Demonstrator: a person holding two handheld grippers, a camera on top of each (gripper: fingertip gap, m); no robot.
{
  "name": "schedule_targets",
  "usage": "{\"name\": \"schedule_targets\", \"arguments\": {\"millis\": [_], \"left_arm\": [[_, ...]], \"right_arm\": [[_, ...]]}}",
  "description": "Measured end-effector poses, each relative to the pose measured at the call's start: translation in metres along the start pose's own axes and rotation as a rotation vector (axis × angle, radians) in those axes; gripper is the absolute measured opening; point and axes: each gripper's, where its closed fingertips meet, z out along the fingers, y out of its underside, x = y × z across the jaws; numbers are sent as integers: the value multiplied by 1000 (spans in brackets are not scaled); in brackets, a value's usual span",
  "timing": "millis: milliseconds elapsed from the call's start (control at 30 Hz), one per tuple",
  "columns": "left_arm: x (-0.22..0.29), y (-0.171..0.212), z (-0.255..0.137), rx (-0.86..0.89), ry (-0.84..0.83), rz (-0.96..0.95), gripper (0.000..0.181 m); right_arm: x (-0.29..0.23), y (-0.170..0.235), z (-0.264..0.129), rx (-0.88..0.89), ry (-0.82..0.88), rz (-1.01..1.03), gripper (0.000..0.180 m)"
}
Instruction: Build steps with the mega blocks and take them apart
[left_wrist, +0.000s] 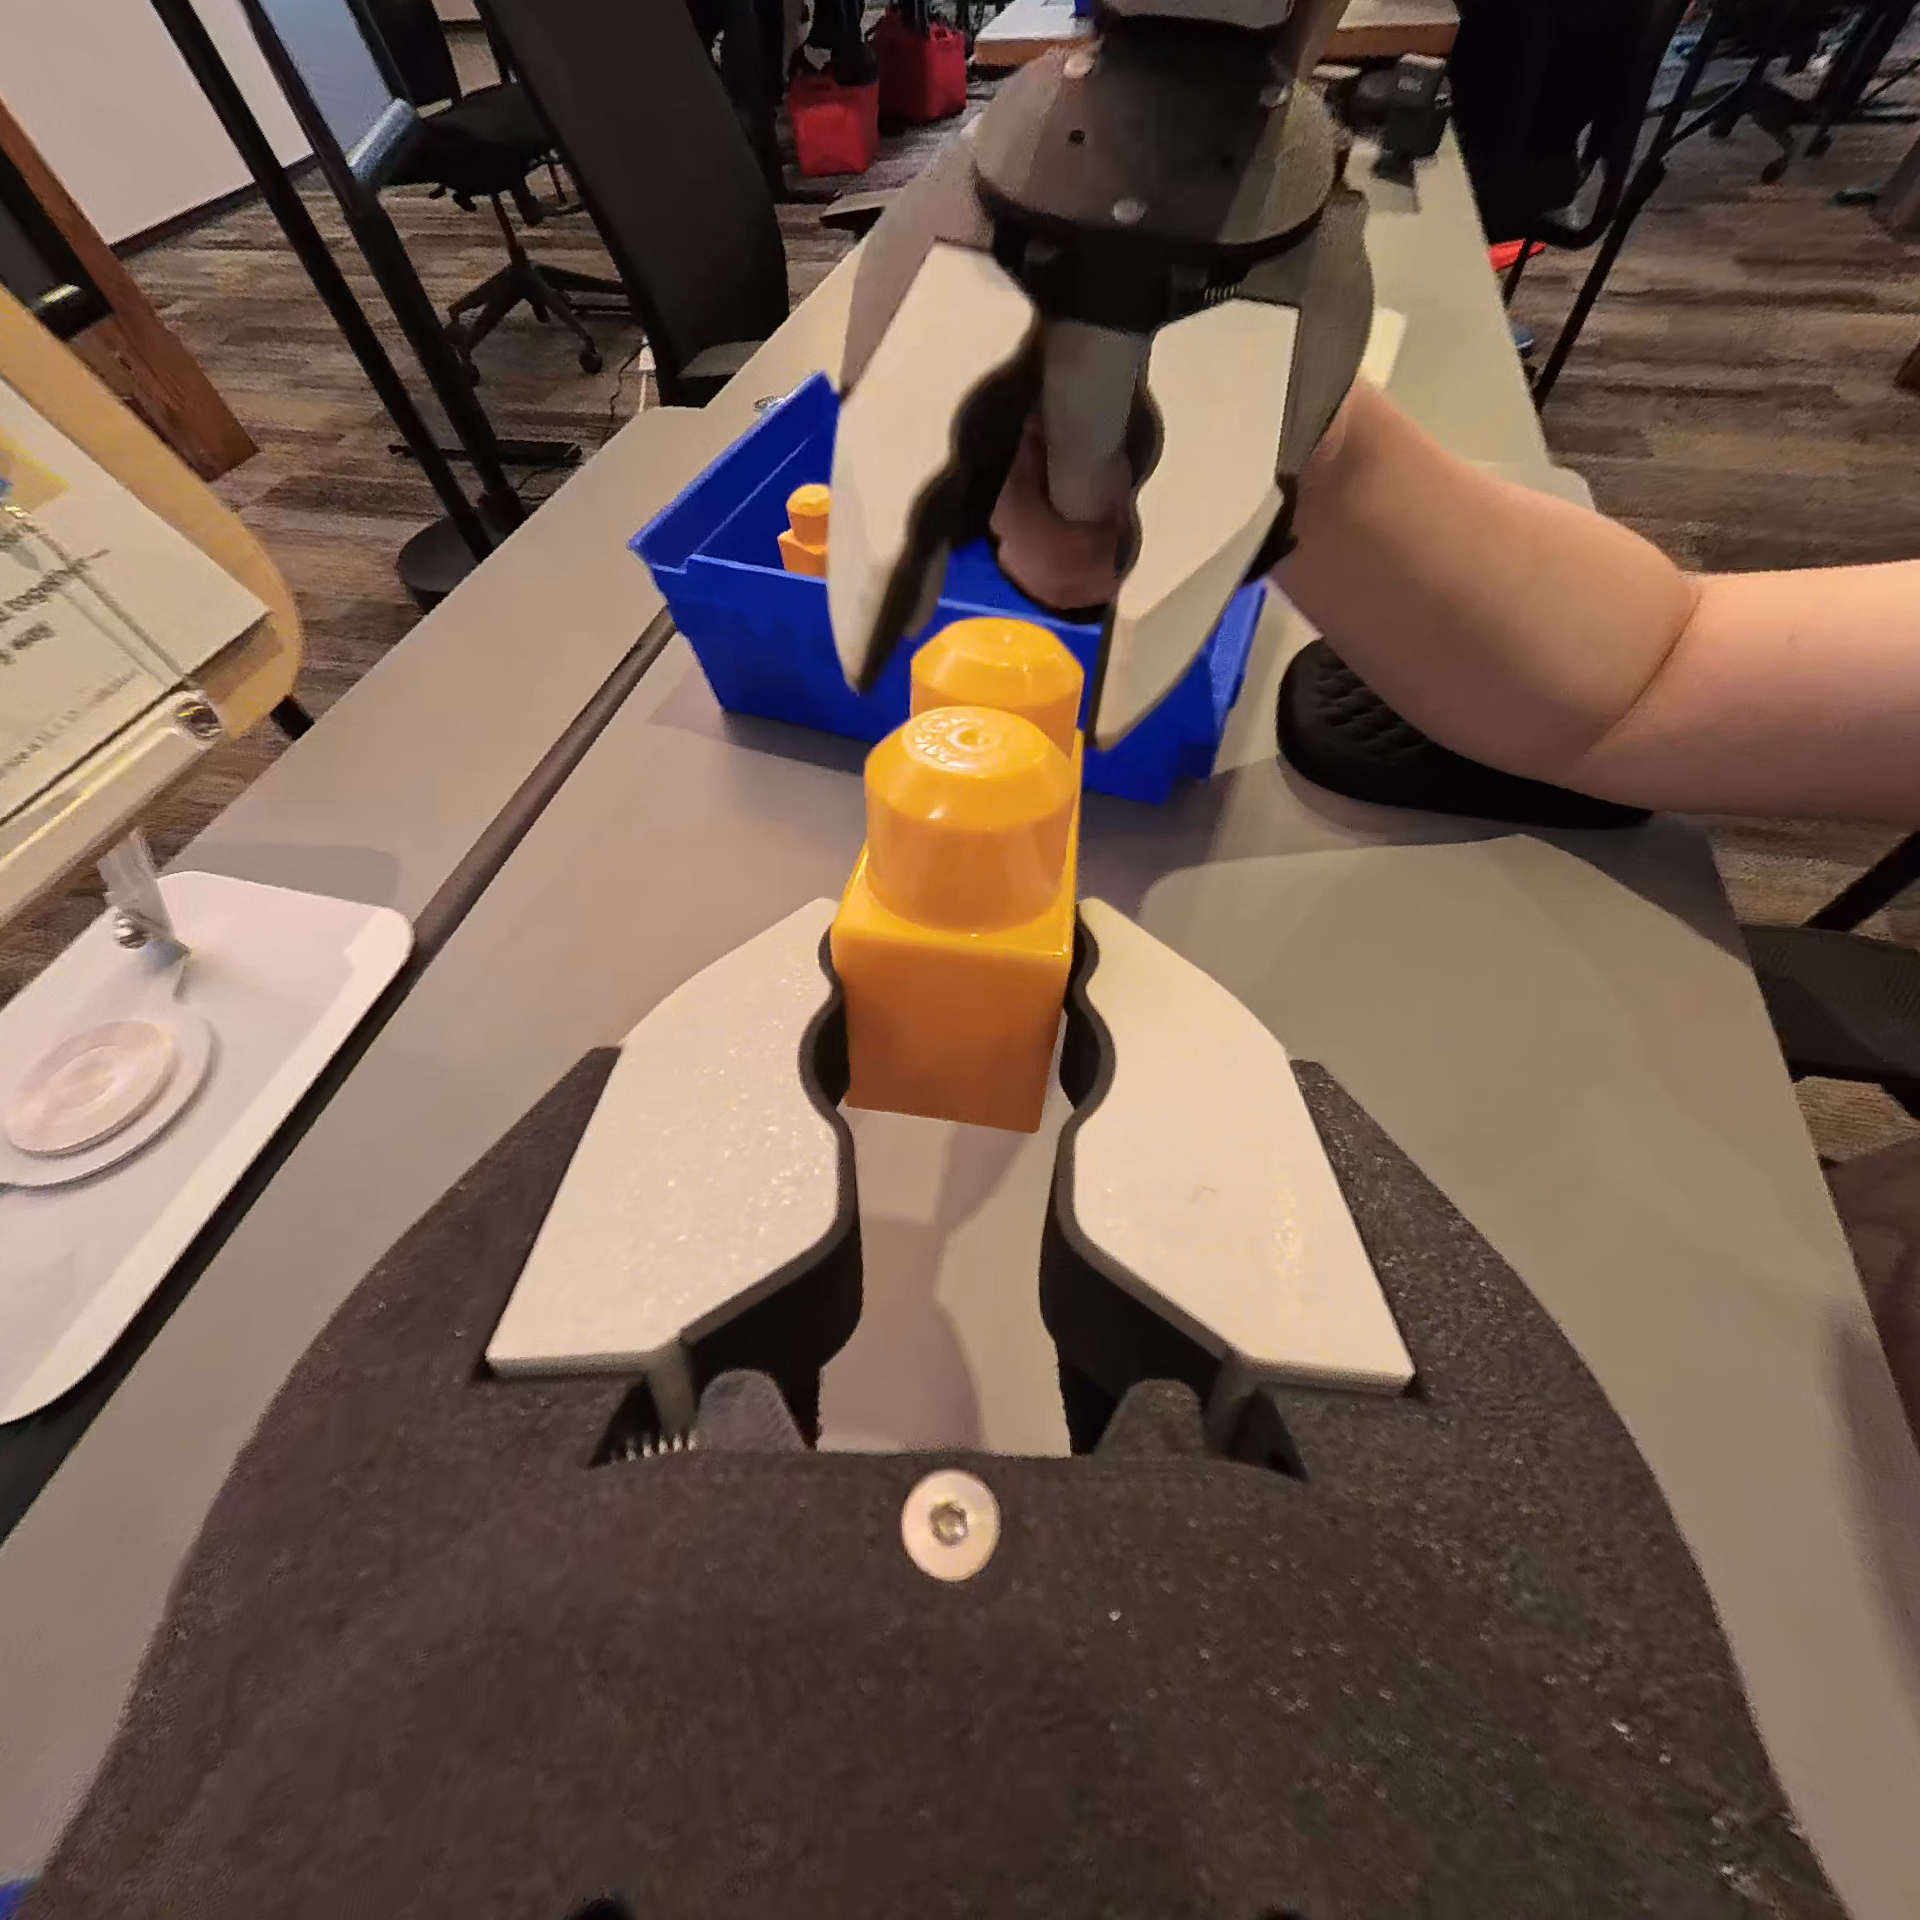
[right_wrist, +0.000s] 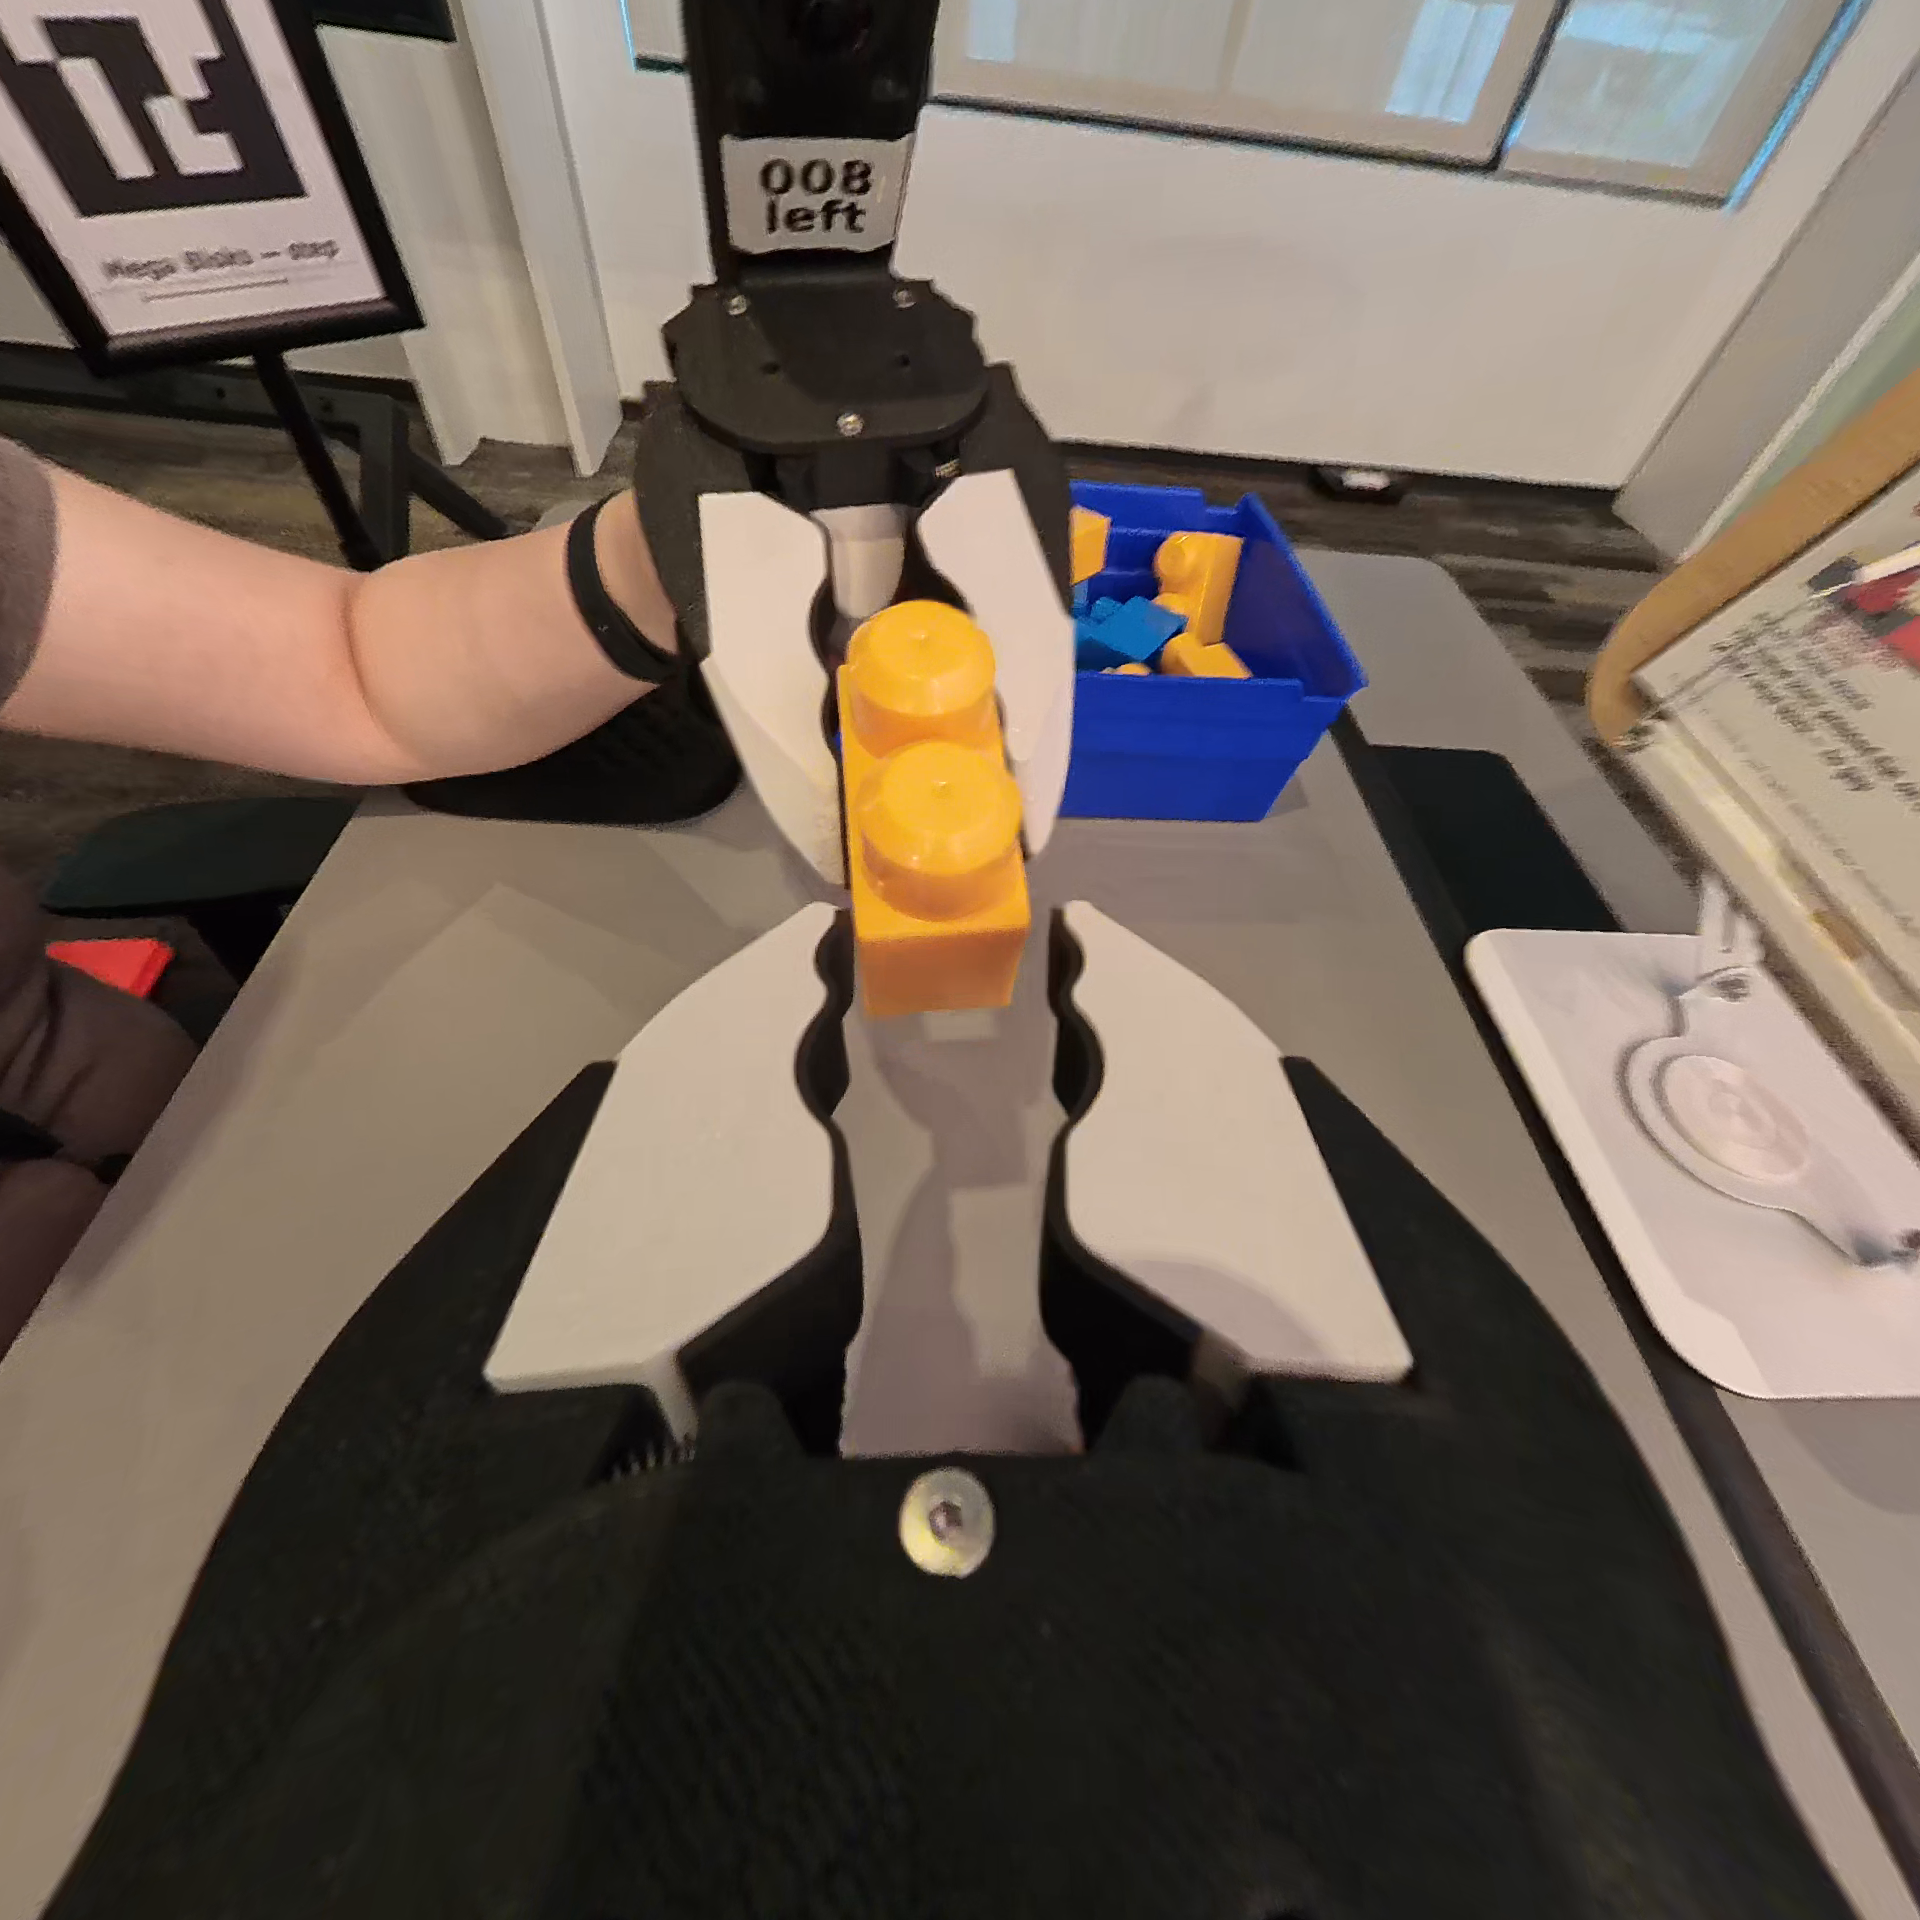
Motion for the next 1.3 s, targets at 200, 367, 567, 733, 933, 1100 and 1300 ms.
{"name": "schedule_targets", "arguments": {"millis": [200,367,567,733,933,1100,1300], "left_arm": [[-18,-10,-29,26,-99,-7,38],[-26,-19,-55,50,-162,-8,38],[-29,-22,-67,73,-159,-19,38],[-28,-19,-66,58,-146,-14,38],[-20,-18,-59,57,-95,-19,38],[-11,-1,-26,-3,-13,-48,38],[13,34,30,-134,140,-110,38]], "right_arm": [[52,87,-20,-466,263,107,52],[50,144,-16,-716,250,305,51],[49,191,-14,-920,256,337,51],[52,211,-13,-1020,278,304,39],[56,196,-17,-949,280,322,36],[52,110,-27,-575,246,329,36],[-4,15,-40,-246,30,192,36]]}}
